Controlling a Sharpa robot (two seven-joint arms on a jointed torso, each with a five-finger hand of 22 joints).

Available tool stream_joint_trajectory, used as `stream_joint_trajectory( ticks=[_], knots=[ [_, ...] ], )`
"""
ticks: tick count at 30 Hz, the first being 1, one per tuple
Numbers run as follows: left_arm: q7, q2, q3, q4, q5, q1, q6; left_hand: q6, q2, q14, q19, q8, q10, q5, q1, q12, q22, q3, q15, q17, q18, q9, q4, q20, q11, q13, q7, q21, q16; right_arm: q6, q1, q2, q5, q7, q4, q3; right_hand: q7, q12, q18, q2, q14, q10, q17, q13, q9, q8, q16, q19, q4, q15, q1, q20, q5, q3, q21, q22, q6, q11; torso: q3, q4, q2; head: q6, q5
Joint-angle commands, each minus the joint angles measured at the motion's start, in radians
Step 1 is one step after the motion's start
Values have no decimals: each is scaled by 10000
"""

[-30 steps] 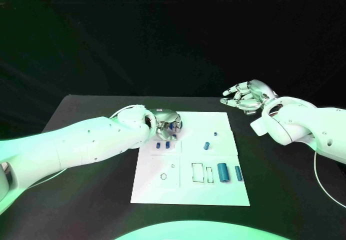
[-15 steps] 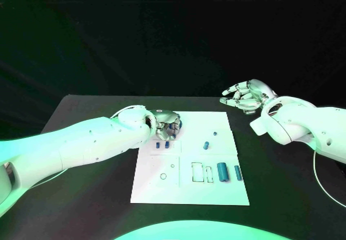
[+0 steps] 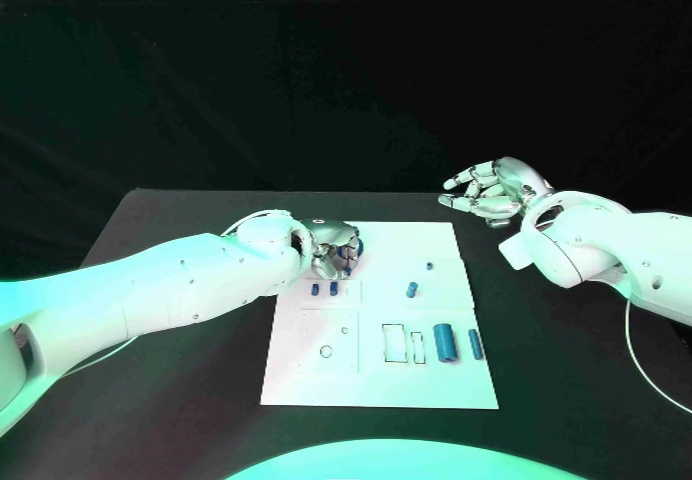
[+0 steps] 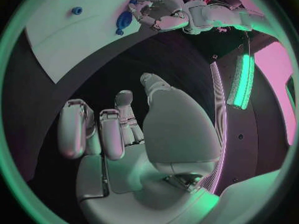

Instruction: Assemble the parts on the task board

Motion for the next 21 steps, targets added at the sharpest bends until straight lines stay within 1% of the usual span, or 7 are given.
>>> stream_joint_trajectory(
  ticks=[1, 5, 10, 15, 19, 21],
  knots=[
    [53, 43, -7, -35, -12, -24, 205, 81, 36, 90, 109, -57, 104, -49, -28, -63, 70, 55, 17, 33, 79, -17, -26, -7, 11, -33, 5, 81, 57, 49, -3, 3, -94, 129, 23, 1, 37, -50, 111, 31, 461, -53, 162, -20, -12, 53, -31, -92, -5, -88, 28, -11, 33, 57, -31, 1234, -3, 23, -3, 6, -3, -9, -8],
    [79, 72, -8, -88, 16, -32, 194, 137, 41, 167, 182, -95, 192, -57, -62, -132, 206, 80, 7, 128, 57, -44, -60, -14, -2, -78, -4, 192, 134, 49, -3, 1, -94, 130, 29, 1, 37, -50, 111, 31, 461, -53, 162, -20, -12, 53, -31, -92, -5, -88, 28, -11, 33, 57, -31, 1234, -3, 23, 1, 11, 0, -19, -4],
    [146, 94, -8, -139, 40, -48, 110, 347, 72, 315, 309, -142, 443, -66, -131, -275, 444, 127, -31, 296, 22, -78, -134, -36, -50, -162, -47, 389, 277, 48, -3, 4, -94, 132, 31, 1, 37, -50, 111, 31, 461, -53, 162, -20, -12, 53, -31, -92, -5, -88, 28, -11, 33, 57, -31, 1234, -3, 23, -7, 4, -8, -17, 1],
    [258, 78, -8, -137, 95, -66, -135, 699, 154, 581, 535, -170, 839, -64, -171, -451, 764, 185, -116, 625, -30, -84, -244, -100, -146, -234, -127, 647, 472, 51, -3, 10, -95, 130, 32, 1, 37, -50, 111, 31, 461, -53, 162, -20, -12, 53, -31, -92, -5, -88, 28, -11, 33, 57, -31, 1234, -3, 23, -2, 13, -12, 4, 14],
    [344, 1, -5, -59, 170, -96, -414, 891, 177, 662, 604, -326, 1113, -62, -243, -808, 894, 251, -146, 640, -54, -104, -334, -142, -165, -354, -140, 760, 512, 56, -3, 16, -96, 131, 31, 1, 37, -50, 111, 31, 461, -53, 162, -20, -12, 53, -31, -92, -5, -88, 28, -11, 33, 57, -31, 1234, -3, 23, -9, 8, -6, 31, 9],
    [377, -76, 27, 18, 235, -108, -565, 934, 178, 683, 630, -351, 1170, -63, -257, -873, 927, 257, -148, 648, -60, -105, -352, -147, -171, -372, -138, 787, 522, 57, -3, 16, -98, 131, 30, 1, 37, -50, 111, 31, 461, -53, 162, -20, -12, 53, -31, -92, -5, -88, 28, -11, 33, 57, -31, 1234, -3, 23, -9, 5, -6, 46, 15]
  ],
)
